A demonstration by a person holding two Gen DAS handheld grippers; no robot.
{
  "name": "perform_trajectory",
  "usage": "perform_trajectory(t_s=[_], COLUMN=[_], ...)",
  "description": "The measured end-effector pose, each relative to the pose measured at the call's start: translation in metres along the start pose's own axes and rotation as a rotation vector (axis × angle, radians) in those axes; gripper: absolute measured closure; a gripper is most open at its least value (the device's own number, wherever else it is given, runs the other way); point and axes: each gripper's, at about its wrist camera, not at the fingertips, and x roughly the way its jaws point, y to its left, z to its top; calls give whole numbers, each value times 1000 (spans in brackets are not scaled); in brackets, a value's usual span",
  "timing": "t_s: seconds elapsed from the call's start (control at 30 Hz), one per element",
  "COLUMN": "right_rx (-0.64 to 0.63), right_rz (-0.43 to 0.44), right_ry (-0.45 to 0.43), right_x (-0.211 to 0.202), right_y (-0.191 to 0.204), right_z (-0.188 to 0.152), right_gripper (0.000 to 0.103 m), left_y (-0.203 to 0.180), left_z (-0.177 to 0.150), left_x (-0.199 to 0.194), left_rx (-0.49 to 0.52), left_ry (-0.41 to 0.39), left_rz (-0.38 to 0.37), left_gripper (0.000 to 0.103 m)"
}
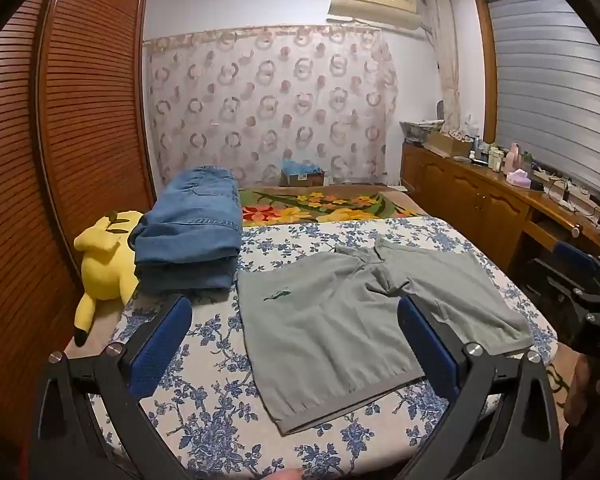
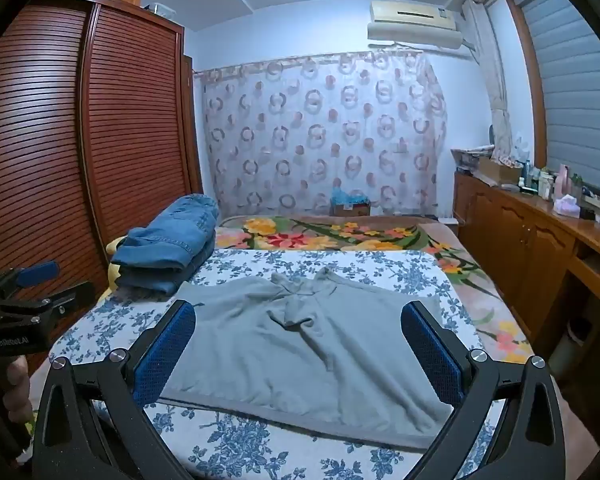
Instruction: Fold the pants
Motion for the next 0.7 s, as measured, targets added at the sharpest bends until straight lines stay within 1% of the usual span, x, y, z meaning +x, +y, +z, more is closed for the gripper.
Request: perform_trajectory(t_s=[0.23,0.33,0.37,0.7], right_rx=[5,9,9,15], right_rz=[4,5,6,8], right_ry=[-1,2,-9,-8], right_x=[-1,0,-2,-1], right_y=[0,0,-1,-1], right_z=[0,0,0,0], right_gripper=[1,1,1,1], left_y=[2,6,7,4], left_z=[1,-9,-11,-9], left_x=[1,5,7,7], left_rx=[-21,-18,-17,-13], left_ry=[8,11,11,18], left_rz=[-10,-14,-15,-11], left_gripper=[0,0,0,0])
